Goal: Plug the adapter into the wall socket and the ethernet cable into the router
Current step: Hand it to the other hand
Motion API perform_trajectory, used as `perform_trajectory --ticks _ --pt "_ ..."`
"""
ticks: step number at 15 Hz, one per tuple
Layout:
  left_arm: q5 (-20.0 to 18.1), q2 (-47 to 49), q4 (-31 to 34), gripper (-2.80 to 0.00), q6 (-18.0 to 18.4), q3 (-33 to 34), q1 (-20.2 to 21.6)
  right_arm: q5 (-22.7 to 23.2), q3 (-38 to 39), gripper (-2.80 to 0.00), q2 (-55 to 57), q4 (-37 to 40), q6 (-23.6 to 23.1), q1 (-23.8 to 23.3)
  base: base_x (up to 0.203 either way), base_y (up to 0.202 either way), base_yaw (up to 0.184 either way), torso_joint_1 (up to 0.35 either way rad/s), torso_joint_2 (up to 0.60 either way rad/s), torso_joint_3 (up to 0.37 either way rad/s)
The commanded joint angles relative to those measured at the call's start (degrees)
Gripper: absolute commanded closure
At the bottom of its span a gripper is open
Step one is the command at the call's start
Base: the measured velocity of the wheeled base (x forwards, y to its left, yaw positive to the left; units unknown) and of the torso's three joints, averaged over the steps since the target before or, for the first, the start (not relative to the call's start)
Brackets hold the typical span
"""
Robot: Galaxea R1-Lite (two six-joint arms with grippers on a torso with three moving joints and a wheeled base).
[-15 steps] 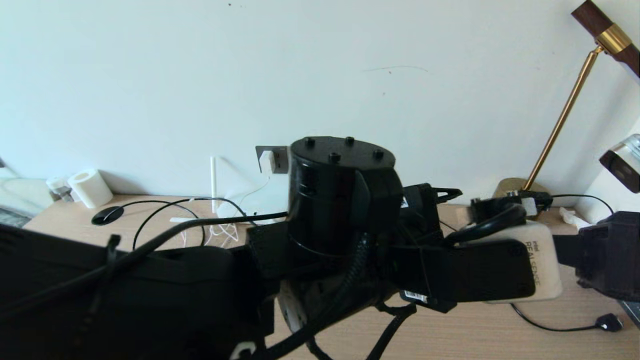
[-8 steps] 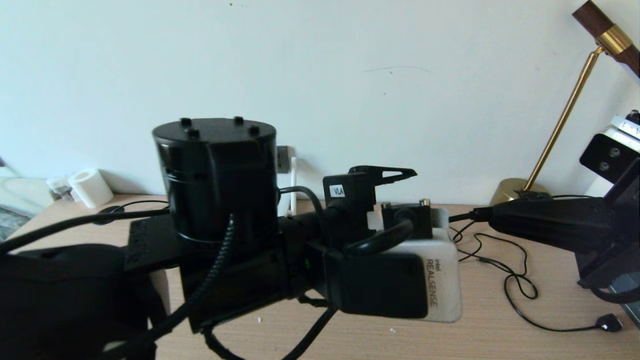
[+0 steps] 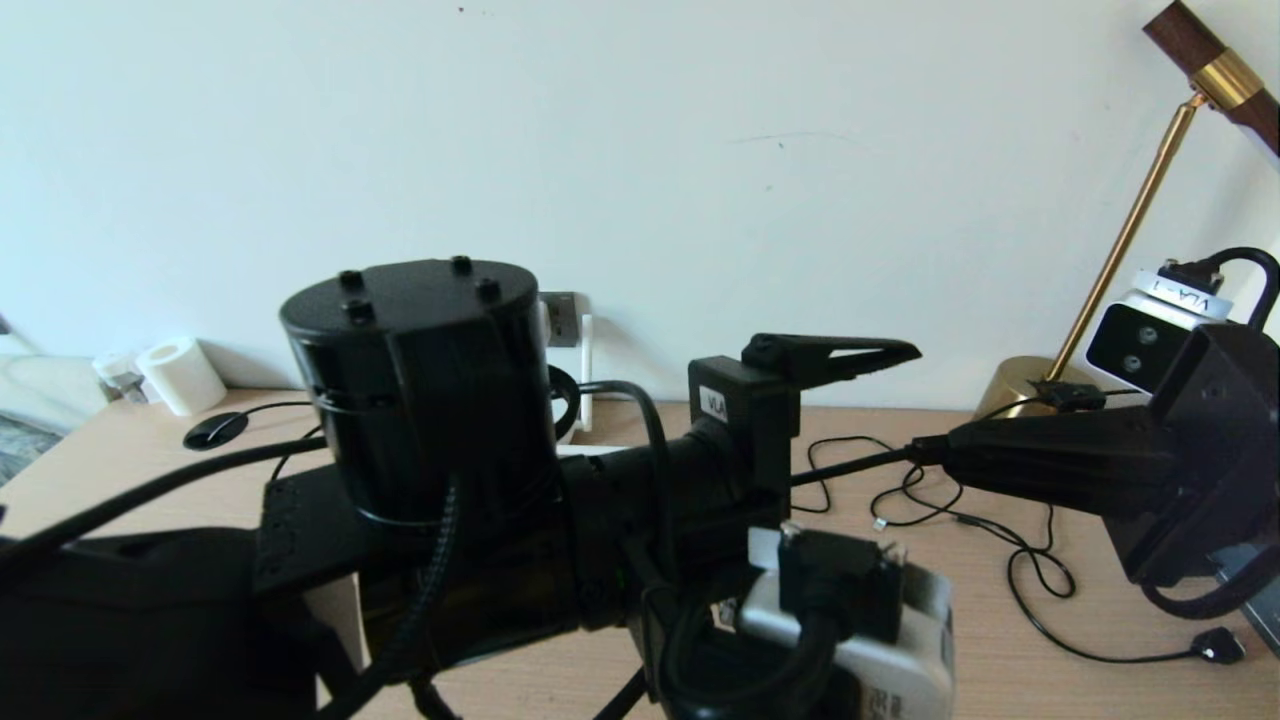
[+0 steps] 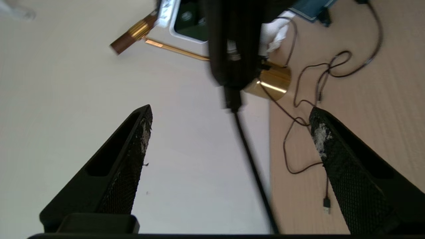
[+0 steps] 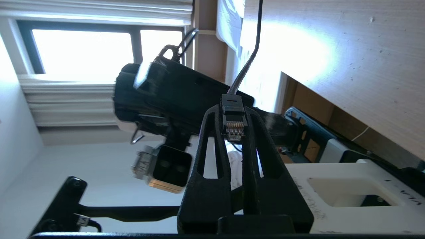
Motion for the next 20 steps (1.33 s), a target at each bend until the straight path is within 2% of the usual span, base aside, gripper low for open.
perform_trajectory --ticks 1,3,6,8,13,20 --pt "-0.97 0.05 -0.96 -2.80 0.43 1.87 -0.05 0.38 -0.49 0.00 0.76 -0.79 1.52 0.03 0.000 0.000 0.000 0.000 0.00 0.000" --pt "-3.44 0.41 -2.95 -2.80 -1.92 1.96 0.51 0.39 -0.81 0.00 1.29 -3.45 4.00 0.03 0.000 0.000 0.000 0.000 0.00 0.000" --pt "-4.86 1.54 -7.14 -2.80 -6.26 1.51 0.77 1.69 -0.81 0.00 3.00 -7.93 7.61 0.03 0.000 0.000 0.000 0.000 0.00 0.000" --pt "-6.45 3.40 -10.84 -2.80 -9.42 0.28 1.73 1.97 -0.72 0.00 3.27 -8.66 8.25 0.03 0.000 0.000 0.000 0.000 0.00 0.000" --pt "-9.67 7.04 -13.74 -2.80 -10.92 -2.61 4.65 2.06 -0.81 0.00 3.27 -8.66 8.39 -0.76 0.000 0.000 0.000 0.000 0.00 0.000" --pt "-9.55 7.82 -17.09 -2.80 -8.43 -2.45 7.03 2.76 -0.72 0.00 3.43 -8.75 8.52 -1.20 0.000 0.000 0.000 0.000 0.00 0.000"
